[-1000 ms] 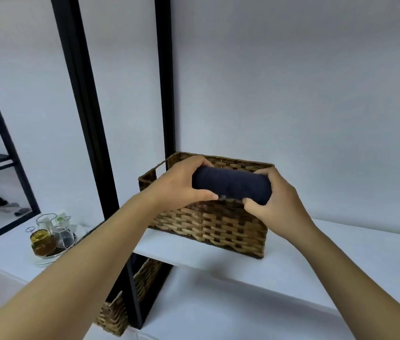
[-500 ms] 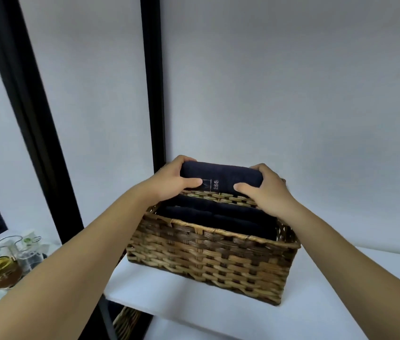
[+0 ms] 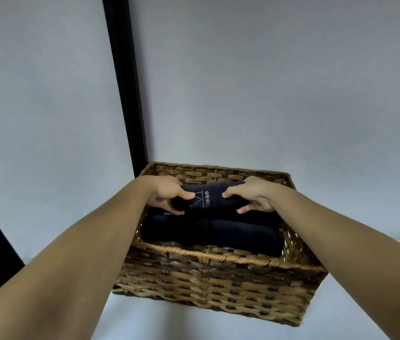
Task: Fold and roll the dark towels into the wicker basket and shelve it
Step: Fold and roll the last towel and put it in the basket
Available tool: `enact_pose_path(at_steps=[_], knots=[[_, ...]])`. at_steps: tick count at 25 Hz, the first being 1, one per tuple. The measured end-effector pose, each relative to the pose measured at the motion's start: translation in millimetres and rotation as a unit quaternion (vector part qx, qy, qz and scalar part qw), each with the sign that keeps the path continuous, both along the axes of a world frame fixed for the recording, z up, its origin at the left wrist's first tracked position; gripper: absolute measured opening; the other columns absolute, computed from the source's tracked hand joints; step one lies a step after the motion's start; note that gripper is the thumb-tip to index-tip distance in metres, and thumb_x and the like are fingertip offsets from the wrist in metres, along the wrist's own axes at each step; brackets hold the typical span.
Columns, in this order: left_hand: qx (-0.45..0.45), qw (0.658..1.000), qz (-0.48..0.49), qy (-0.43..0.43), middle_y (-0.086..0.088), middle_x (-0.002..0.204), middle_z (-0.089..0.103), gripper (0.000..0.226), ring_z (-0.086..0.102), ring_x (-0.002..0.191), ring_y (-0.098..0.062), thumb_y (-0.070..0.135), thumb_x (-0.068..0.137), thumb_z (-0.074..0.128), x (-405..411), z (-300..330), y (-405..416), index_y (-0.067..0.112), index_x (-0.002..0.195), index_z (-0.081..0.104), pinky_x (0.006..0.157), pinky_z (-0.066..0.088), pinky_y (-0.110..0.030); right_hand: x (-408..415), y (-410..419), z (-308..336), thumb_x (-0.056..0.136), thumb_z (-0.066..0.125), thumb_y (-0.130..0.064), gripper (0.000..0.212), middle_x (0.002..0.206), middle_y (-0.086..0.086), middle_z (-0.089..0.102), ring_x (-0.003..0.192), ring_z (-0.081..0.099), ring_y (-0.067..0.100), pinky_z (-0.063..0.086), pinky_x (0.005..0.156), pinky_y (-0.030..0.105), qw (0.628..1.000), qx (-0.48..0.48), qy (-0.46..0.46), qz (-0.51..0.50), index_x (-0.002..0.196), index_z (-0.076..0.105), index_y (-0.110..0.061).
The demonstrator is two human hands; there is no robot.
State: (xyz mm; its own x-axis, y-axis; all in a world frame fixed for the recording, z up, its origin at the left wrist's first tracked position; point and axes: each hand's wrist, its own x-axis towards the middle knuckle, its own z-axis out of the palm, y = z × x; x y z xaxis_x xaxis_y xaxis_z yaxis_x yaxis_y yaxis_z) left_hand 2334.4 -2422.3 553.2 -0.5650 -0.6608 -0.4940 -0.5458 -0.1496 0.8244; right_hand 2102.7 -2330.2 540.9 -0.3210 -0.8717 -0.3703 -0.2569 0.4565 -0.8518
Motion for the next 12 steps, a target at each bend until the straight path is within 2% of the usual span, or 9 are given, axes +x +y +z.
enact_pose_path(at_steps=[3,5,8,10,12], knots=[[-0.001,0.999,-0.024,-0.043,-0.019,0.129,0.058,0.035,0.061,0.116,-0.035,0.012,0.094,0.069,-7,-2,-9,0.003,0.126,0.058,0.091,0.059,-0.042,-3,-5,-7,0.077,0.084,-0.017,0.058,0.132,0.012,0.054,0.108,0.064,0.027,0.064,0.074,0.036,0.999,0.046,-0.010,-0.005,0.127,0.057,-0.004],[-0.006,0.996,-0.040,-0.080,-0.018,0.128,0.059,0.033,0.062,0.113,-0.034,0.012,0.093,0.069,-7,-3,-13,0.003,0.124,0.059,0.083,0.060,-0.038,0,-8,-16,0.077,0.085,-0.018,0.068,0.138,0.012,0.050,0.109,0.064,0.028,0.064,0.071,0.035,0.996,0.084,-0.002,0.008,0.133,0.052,-0.004],[-0.026,0.994,-0.047,-0.093,-0.015,0.127,0.060,0.032,0.063,0.111,-0.031,0.013,0.093,0.070,-14,-12,-20,0.003,0.122,0.061,0.081,0.061,-0.037,-2,-10,-25,0.077,0.086,-0.027,0.076,0.139,0.012,0.049,0.101,0.070,0.028,0.063,0.066,0.030,0.994,0.106,0.036,0.017,0.138,0.048,-0.005],[-0.075,0.989,-0.056,-0.114,-0.010,0.124,0.060,0.035,0.063,0.108,-0.027,0.018,0.094,0.071,-16,-14,-21,0.006,0.124,0.058,0.080,0.061,-0.036,-3,-11,-27,0.077,0.085,-0.033,0.075,0.137,0.012,0.051,0.095,0.073,0.026,0.063,0.069,0.030,0.991,0.109,0.065,0.039,0.137,0.048,-0.006],[-0.160,0.967,-0.089,-0.175,-0.004,0.122,0.059,0.040,0.063,0.103,-0.022,0.029,0.094,0.070,-16,-16,-23,0.012,0.127,0.054,0.077,0.058,-0.033,-2,-11,-29,0.079,0.084,-0.035,0.074,0.134,0.011,0.052,0.094,0.072,0.025,0.064,0.075,0.034,0.987,0.102,0.104,0.060,0.137,0.048,-0.006]])
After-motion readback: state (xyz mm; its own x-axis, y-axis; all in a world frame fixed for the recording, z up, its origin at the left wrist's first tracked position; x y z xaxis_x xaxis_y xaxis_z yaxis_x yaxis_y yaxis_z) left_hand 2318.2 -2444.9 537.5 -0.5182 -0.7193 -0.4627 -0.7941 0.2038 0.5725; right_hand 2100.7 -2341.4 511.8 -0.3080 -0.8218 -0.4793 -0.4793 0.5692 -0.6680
